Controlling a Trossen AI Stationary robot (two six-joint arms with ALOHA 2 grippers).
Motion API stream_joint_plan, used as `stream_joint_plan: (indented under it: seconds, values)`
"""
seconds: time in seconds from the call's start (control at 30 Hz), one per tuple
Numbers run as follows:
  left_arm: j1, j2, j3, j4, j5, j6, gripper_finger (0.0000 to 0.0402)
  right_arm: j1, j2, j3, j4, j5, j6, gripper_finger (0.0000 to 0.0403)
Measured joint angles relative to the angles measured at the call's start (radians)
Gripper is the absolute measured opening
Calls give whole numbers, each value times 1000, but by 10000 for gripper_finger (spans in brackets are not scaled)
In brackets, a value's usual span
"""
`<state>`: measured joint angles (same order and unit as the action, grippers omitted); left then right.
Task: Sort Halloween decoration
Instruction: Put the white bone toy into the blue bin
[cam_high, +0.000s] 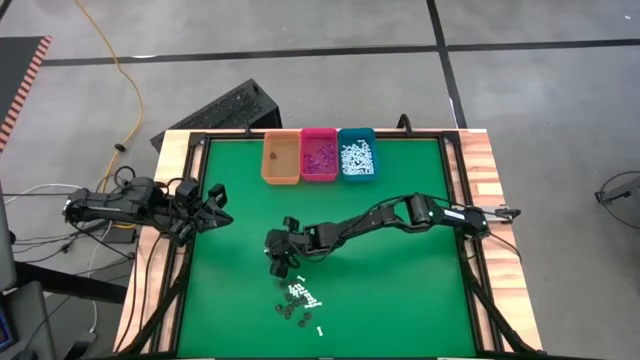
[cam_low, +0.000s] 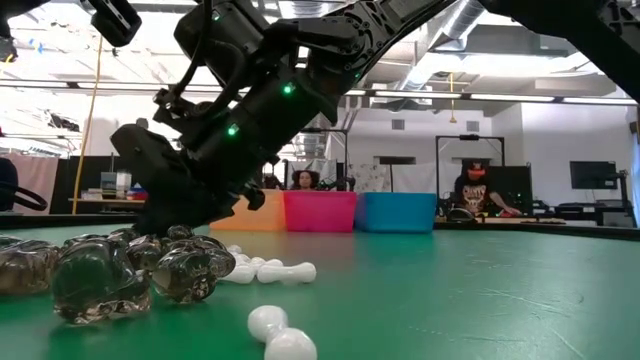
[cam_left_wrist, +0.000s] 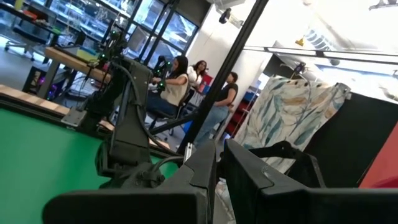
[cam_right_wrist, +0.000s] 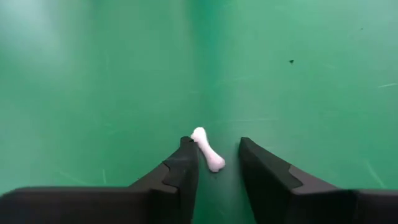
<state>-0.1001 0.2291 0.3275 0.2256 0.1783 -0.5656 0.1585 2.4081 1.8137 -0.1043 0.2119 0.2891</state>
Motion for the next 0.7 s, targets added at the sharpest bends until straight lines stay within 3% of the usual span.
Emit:
stream_joint_plan:
  seconds: [0.3, 0.7]
  values:
    - [0, 0, 0, 0, -1, 0, 22, -1, -1, 0, -23, -8, -9, 18]
    - [0, 0, 0, 0, -1, -14, 22, 2, -59, -7, -70, -25, -26, 16]
